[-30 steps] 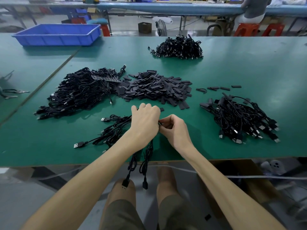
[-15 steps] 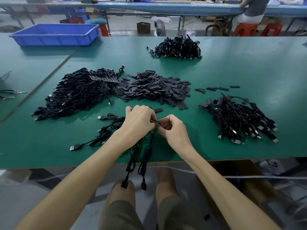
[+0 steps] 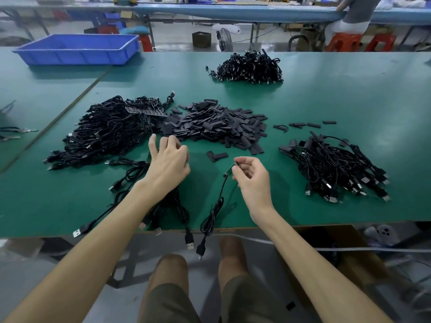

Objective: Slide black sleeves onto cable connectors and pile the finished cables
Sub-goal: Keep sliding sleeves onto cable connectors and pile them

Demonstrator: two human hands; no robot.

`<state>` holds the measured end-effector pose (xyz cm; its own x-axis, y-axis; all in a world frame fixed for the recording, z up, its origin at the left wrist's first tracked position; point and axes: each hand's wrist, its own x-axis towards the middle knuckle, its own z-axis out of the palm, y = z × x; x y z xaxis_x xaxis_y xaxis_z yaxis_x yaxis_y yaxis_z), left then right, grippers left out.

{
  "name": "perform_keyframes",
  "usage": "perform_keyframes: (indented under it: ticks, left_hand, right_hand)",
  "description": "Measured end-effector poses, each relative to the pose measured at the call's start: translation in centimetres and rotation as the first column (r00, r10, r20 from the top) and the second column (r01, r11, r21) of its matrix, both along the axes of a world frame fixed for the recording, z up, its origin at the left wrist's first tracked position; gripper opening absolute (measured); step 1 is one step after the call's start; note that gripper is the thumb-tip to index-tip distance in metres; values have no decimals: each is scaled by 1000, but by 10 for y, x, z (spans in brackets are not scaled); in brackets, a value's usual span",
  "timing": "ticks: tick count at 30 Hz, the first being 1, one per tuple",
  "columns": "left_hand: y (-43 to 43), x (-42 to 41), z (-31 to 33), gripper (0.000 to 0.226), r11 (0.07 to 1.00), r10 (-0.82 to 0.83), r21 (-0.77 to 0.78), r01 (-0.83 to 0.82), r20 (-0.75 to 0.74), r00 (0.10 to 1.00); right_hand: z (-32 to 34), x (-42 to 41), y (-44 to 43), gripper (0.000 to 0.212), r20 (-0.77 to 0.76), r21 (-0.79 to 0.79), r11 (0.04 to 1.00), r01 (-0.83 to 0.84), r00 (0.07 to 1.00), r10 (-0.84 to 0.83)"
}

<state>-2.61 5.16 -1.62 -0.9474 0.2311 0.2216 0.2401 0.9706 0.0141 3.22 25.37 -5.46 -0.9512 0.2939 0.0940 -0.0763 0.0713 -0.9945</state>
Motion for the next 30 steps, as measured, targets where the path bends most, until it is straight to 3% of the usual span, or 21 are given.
perform_keyframes:
  ticks: [2, 4, 6, 8, 11, 17, 23, 28, 30]
  left_hand:
    - [-2, -1, -3, 17, 998, 2, -55, -4, -35, 999]
    - [5, -1, -2, 17, 998, -54, 14, 55, -53, 997]
    - [18, 0, 4, 18, 967, -138, 217, 135, -3, 990]
    - [32, 2, 12, 24, 872, -249, 466, 151, 156, 956]
    - [45, 8, 14, 21, 763, -427, 630, 145, 323, 844]
    - [47, 9, 8, 18, 702, -490, 707, 85, 393, 778]
    - [43, 10, 6, 19, 555, -461, 830, -50, 358, 812]
    - [34, 3, 15, 22, 595, -484, 799, -83, 439, 757]
    - [31, -6, 20, 18, 591, -451, 799, -109, 439, 777]
  right_hand:
    - [0, -1, 1, 14, -9, -20, 999, 25, 1000, -25]
    - [0, -1, 0, 14, -10, -26, 999, 27, 1000, -27]
    - [-1, -2, 0, 14, -10, -27, 999, 25, 1000, -25]
    - [-1, -2, 0, 14, -12, -35, 999, 28, 1000, -28]
    - [-2, -2, 2, 15, -18, -64, 997, 45, 999, -46]
    - [-1, -2, 3, 13, -43, -61, 997, 57, 997, -59]
    - [-1, -2, 0, 11, -39, 66, 997, -51, 998, 53]
    - [-1, -2, 2, 11, -46, 54, 997, -46, 998, 49]
    - [0, -1, 1, 13, -37, 6, 999, -34, 999, 34]
